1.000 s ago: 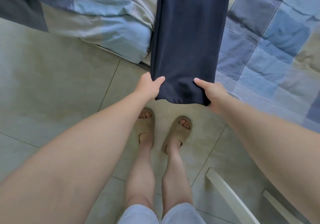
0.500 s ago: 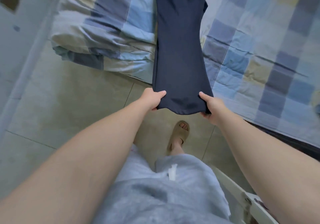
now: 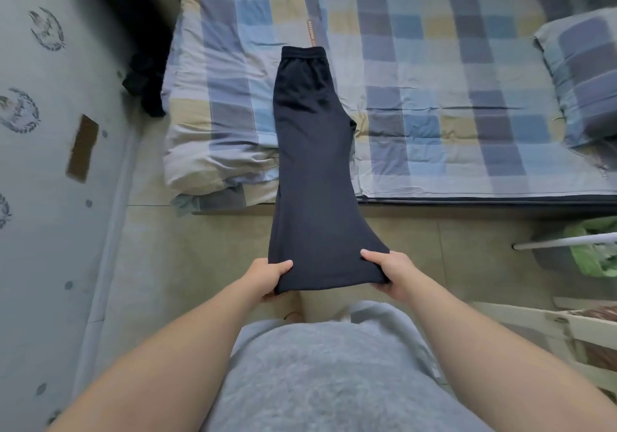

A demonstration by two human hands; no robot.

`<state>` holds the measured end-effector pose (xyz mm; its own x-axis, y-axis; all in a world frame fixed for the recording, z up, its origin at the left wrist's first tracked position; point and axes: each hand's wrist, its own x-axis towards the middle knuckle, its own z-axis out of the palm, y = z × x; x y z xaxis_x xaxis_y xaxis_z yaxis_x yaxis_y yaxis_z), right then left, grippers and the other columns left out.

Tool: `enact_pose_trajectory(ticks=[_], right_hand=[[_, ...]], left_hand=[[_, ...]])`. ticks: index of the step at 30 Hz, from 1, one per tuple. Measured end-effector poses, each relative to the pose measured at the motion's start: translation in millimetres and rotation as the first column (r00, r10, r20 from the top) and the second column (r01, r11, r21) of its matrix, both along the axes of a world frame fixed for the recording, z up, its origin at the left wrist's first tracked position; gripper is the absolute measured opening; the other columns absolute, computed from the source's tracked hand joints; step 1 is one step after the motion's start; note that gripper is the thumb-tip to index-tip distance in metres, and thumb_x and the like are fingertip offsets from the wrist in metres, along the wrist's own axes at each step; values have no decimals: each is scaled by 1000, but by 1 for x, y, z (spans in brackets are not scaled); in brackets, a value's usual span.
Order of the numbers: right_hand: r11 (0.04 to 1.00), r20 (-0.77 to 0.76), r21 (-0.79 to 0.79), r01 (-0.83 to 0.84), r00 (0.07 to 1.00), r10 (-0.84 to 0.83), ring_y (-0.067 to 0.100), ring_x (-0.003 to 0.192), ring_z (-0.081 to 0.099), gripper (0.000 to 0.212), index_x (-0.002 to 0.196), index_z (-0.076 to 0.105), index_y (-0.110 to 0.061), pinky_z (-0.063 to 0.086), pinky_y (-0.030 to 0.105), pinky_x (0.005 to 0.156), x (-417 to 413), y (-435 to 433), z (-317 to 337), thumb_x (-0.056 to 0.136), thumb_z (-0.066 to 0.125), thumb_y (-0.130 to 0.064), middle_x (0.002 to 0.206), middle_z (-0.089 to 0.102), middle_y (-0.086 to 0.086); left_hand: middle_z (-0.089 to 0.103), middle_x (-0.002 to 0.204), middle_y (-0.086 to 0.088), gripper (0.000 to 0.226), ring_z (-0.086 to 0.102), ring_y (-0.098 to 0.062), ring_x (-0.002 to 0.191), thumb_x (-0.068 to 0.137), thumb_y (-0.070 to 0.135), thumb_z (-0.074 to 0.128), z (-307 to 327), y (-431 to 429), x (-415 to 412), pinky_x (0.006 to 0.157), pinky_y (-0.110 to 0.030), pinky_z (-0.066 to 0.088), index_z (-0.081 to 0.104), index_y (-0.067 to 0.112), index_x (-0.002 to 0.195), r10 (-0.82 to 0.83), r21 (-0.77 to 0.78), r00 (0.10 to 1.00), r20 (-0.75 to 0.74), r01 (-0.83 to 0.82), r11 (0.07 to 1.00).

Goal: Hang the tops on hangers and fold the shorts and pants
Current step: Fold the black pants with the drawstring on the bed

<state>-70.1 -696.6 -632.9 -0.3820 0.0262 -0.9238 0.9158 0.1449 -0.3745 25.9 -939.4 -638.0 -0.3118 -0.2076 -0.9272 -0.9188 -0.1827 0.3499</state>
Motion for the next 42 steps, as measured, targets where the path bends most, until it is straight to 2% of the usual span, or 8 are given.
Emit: enact_pose_trajectory(ticks=[8,15,19,22,26,31,36,42], right_hand=[[991,-4,-67,-114,994,114,22,93,68,36,119,65,-14,55,29,66,92,-1,-1,85,78,-16,111,73,5],[986,18,-59,-156,987,157,24,97,66,38,122,61,-14,54,29,65,167,27,-8,88,75,-17,119,69,8],[983,52,-70,-169,983,173,21,84,68,31,118,64,-12,53,23,51,200,41,-1,89,73,-16,105,72,7],[981,49,-78,-180,982,184,21,83,68,29,115,65,-9,54,24,53,202,46,7,89,74,-16,101,72,7],[985,-2,-71,-160,987,160,22,88,66,29,112,65,-9,55,30,65,175,42,14,87,76,-17,104,70,8],[996,-4,-84,-32,999,32,21,87,64,29,109,64,-9,55,29,60,121,29,20,85,78,-17,105,68,9],[989,-11,-120,87,996,-89,12,47,58,13,95,65,-14,52,23,51,27,1,22,87,75,-15,68,67,2],[977,-12,-118,176,984,-179,10,30,50,12,83,61,-11,51,19,42,-119,-46,16,93,67,-15,48,60,3]], left_hand=[[67,106,-7,33,62,-20,84,95,30,69,8,-15,85,64,-28,53,61,12,121,8,-8,1000,-19,-8,1000],[70,98,-1,24,64,-16,79,93,31,71,-2,11,158,59,-26,54,64,17,111,58,21,998,18,-58,998],[73,93,-5,32,66,-18,74,89,31,75,-1,24,187,59,-27,55,66,11,112,111,108,989,96,-122,987],[73,77,-2,32,66,-14,59,88,32,76,6,24,186,53,-24,53,65,10,109,96,119,991,92,-107,987],[67,72,0,27,58,-14,58,90,34,74,18,22,154,51,-23,45,63,14,104,144,57,990,7,-144,988],[62,62,0,22,55,-13,48,94,36,68,24,16,100,52,-22,44,60,16,99,225,54,973,-57,-222,974],[63,59,2,21,56,-10,43,94,38,67,15,-7,14,43,-19,40,61,19,91,356,122,928,-106,-343,931],[68,74,-1,21,64,-12,50,90,34,71,2,-52,-132,46,-22,47,65,18,103,449,213,889,-88,-424,880]])
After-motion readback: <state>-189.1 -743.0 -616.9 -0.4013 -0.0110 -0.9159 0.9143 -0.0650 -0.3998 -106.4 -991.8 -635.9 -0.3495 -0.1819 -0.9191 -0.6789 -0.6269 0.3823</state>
